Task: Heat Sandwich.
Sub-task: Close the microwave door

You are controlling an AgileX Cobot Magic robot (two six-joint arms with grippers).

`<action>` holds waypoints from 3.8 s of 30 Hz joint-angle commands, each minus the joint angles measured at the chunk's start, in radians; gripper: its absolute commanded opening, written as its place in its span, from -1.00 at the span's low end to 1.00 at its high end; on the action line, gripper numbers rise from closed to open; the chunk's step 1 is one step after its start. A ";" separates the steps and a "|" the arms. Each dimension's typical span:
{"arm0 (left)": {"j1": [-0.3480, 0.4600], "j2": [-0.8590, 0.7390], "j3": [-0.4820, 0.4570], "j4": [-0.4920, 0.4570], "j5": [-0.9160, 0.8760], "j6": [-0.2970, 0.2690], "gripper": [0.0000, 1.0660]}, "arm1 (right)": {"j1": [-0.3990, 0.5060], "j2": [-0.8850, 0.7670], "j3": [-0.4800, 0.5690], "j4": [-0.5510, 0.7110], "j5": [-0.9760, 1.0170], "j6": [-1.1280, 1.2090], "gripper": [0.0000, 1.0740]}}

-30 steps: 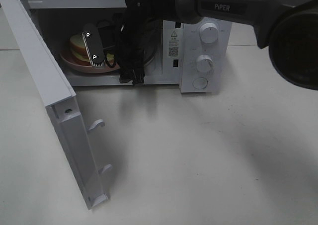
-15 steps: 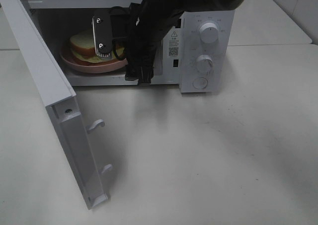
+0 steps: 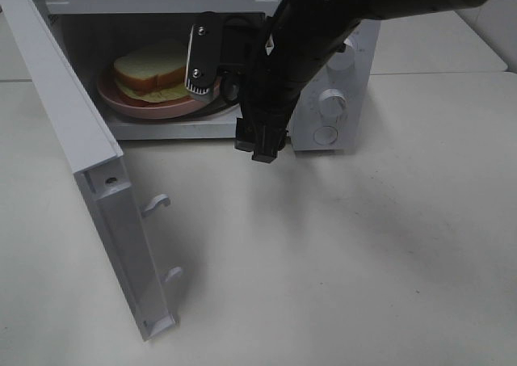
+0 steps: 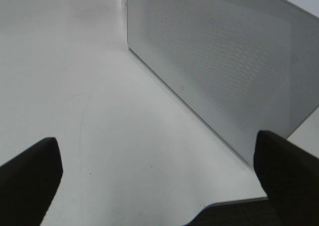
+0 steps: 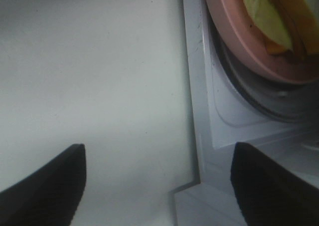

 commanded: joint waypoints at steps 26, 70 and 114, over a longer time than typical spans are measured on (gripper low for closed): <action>-0.003 -0.016 0.003 -0.001 -0.013 -0.007 0.86 | -0.004 -0.437 0.274 0.028 0.421 0.748 0.42; -0.003 -0.016 0.003 -0.001 -0.013 -0.007 0.86 | -0.429 -1.244 0.652 0.027 0.620 0.800 0.42; -0.003 -0.005 0.003 -0.001 -0.013 -0.007 0.86 | -0.769 -1.946 0.884 0.163 0.523 0.803 0.42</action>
